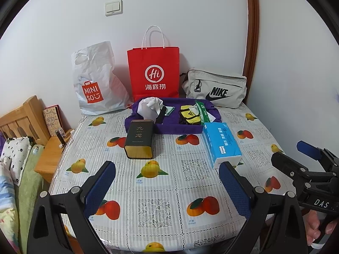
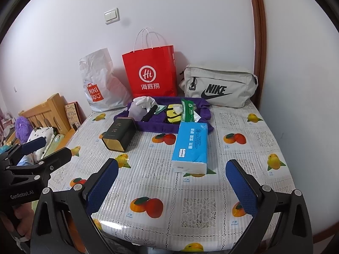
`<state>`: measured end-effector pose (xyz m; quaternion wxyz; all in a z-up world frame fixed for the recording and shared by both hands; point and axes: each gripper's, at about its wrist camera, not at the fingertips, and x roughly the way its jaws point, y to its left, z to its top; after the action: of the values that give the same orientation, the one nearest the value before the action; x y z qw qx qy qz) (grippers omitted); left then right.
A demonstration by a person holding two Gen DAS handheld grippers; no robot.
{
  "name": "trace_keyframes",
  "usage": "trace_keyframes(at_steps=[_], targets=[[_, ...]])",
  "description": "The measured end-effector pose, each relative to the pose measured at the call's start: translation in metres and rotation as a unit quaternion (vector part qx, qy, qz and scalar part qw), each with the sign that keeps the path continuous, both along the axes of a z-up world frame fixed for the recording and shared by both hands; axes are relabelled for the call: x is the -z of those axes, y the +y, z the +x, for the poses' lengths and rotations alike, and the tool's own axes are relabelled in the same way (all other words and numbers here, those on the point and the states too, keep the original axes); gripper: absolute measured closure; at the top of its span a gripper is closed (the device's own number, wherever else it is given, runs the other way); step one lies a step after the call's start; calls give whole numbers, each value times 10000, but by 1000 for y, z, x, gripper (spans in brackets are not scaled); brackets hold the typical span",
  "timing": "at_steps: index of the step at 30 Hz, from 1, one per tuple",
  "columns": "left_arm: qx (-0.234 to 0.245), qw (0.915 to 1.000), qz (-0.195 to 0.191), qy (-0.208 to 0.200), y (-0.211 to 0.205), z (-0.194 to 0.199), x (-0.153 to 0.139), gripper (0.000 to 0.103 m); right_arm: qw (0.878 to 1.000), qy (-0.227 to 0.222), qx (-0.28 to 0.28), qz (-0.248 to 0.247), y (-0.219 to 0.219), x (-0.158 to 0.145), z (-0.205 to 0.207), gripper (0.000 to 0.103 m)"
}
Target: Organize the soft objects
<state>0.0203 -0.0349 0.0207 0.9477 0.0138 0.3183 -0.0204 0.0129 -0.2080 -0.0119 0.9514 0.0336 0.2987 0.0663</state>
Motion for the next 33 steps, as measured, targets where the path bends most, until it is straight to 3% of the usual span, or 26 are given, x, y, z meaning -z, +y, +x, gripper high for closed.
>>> trace_keyframes(at_steps=[33], targets=[[-11, 10000, 26, -8, 3, -2, -3, 4, 9999, -15, -99, -76, 9, -1, -2, 3]])
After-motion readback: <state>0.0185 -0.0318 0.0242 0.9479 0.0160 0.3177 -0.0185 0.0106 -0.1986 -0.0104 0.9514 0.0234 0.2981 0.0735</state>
